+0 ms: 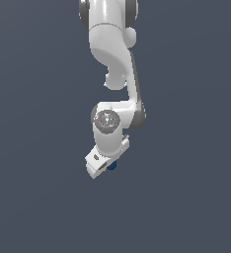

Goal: Pick up the object and move it to a goal position.

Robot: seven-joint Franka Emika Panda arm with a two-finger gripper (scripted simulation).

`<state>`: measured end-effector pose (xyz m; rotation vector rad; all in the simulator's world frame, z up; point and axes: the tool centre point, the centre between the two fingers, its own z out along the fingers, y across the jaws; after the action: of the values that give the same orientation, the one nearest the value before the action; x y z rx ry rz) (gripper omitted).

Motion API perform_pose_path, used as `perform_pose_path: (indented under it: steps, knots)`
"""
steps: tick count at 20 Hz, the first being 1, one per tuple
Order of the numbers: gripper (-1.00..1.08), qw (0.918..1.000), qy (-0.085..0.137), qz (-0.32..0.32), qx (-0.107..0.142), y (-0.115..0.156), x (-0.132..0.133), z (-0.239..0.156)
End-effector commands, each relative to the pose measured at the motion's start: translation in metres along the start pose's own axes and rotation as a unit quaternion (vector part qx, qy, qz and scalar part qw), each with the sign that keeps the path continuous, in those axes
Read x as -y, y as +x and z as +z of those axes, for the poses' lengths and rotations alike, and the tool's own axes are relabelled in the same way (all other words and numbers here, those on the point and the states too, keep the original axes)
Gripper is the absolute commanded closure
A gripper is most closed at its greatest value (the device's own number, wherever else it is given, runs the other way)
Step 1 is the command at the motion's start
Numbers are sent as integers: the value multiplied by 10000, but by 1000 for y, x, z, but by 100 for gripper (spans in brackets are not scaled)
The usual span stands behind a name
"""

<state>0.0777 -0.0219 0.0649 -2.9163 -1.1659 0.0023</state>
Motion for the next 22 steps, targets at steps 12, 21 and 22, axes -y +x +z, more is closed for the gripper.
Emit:
perform_pose_path:
  steps: [12,21,22]
  knots:
    - [108,10000,-4,6,-6,-73,-105,-67]
    - [108,10000,-4,6,-6,-86,-128,-80]
    - [108,10000,-7,6,-5,-86,-128,-81]
